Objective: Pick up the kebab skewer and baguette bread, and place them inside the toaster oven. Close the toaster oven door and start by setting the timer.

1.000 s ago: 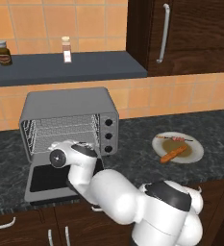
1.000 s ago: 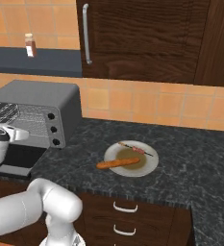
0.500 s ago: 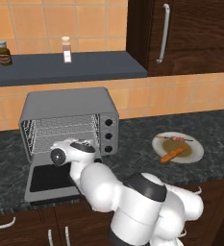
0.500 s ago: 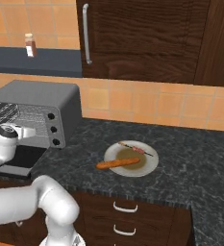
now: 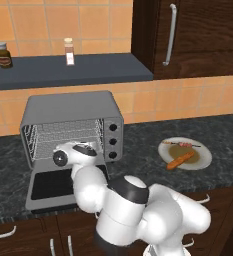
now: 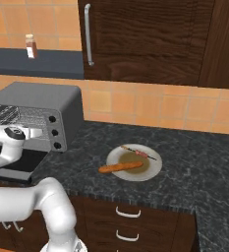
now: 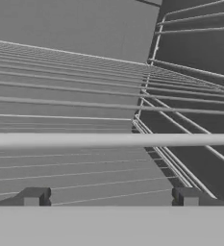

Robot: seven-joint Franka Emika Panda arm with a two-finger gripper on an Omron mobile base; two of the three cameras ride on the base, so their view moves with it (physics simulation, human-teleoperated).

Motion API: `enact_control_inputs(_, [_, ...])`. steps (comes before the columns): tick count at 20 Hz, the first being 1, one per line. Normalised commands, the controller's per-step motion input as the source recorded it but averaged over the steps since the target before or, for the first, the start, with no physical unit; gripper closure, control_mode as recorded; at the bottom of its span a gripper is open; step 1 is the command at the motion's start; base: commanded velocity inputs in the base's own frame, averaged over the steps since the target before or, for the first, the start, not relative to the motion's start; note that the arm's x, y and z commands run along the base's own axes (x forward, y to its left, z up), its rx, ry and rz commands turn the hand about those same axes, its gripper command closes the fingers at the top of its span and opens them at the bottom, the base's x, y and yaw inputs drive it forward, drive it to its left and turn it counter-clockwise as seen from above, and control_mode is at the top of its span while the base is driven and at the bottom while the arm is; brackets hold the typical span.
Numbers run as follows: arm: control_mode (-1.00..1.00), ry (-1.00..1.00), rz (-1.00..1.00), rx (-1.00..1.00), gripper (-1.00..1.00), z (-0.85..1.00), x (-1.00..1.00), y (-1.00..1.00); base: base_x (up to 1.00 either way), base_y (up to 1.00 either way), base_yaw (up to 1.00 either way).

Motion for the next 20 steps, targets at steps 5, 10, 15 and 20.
enact_control_inputs(5, [-1.0,0.0,0.0,-0.03,-1.0,-0.31,0.12,0.0,0.0,0.0,0.0])
enact_control_inputs(10, [-1.0,0.0,0.0,0.0,-1.0,-0.14,0.17,0.02,0.0,0.0,0.0])
enact_control_inputs(15, [-1.0,0.0,0.0,0.0,-1.0,-0.36,-0.13,0.0,0.0,0.0,0.0])
enact_control_inputs(20, [-1.0,0.02,0.0,0.0,-1.0,-0.41,-0.51,0.03,0.0,0.0,0.0])
